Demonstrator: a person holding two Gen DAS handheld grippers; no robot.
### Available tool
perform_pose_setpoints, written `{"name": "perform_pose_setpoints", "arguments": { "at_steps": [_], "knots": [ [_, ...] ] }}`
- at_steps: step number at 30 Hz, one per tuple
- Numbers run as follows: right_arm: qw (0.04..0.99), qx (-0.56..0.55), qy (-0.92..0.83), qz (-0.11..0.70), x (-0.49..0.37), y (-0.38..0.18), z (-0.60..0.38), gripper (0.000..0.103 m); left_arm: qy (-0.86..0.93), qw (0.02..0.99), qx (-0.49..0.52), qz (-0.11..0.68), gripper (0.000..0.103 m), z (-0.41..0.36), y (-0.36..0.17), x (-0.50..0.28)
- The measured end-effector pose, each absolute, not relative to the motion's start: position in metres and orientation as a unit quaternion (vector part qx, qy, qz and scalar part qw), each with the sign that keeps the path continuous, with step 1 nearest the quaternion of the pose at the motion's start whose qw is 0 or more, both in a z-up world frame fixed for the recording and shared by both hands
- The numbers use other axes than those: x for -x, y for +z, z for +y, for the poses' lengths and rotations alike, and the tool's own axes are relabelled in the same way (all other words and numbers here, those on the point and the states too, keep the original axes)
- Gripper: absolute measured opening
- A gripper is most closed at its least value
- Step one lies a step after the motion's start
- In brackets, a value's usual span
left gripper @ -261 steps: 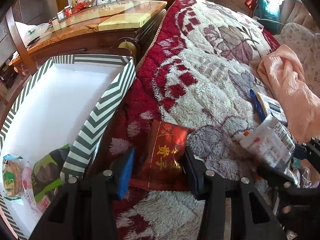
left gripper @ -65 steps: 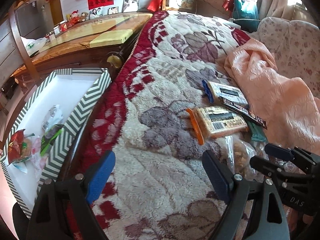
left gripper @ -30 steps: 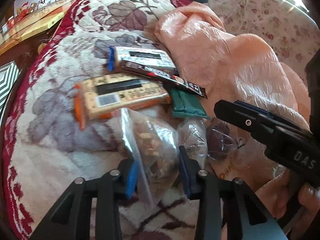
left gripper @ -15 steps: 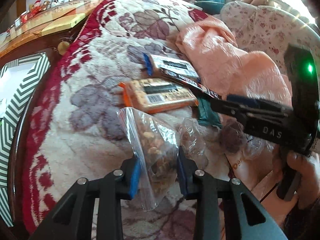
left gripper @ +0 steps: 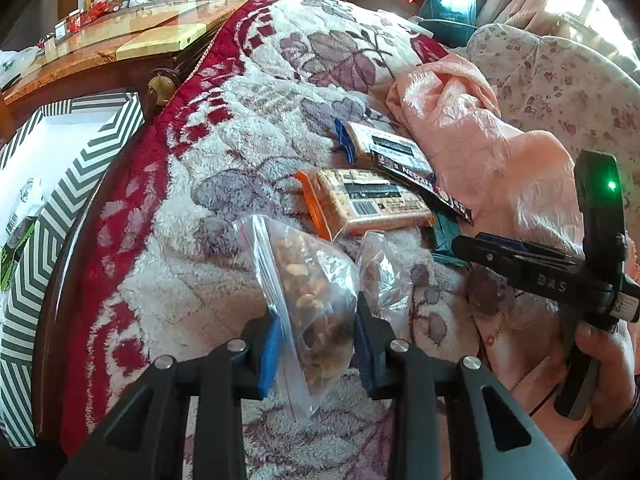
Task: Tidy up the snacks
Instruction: 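Grasp the clear nut bag with the left gripper while the right grasps the green packet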
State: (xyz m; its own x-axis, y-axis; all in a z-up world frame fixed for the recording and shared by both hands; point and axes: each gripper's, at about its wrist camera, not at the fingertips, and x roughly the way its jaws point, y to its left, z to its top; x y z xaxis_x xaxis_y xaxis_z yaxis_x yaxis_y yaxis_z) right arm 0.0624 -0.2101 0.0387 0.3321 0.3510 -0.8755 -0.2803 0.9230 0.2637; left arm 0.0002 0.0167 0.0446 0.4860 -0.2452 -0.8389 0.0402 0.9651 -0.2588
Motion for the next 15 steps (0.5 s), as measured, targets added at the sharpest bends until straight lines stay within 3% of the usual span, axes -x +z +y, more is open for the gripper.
{"name": "perform_pose_setpoints", "arguments": {
  "at_steps": [6, 10, 15],
  "knots": [
    [0.813, -0.008, 0.173, 0.556, -0.074, 0.024, -0.196, 0.056, -0.087, 0.855, 0.099, 0.501, 0.034, 0.013, 0.043, 0.001],
    [0.814, 0.008, 0.147, 0.562, -0.087, 0.014, -0.185, 0.061, -0.084, 0.853, 0.103, 0.504, 0.034, 0.016, 0.04, 0.0],
    [0.811, -0.029, 0.139, 0.567, -0.104, 0.008, -0.19, 0.061, -0.084, 0.851, 0.108, 0.506, 0.034, 0.018, 0.038, 0.0]
  ]
}}
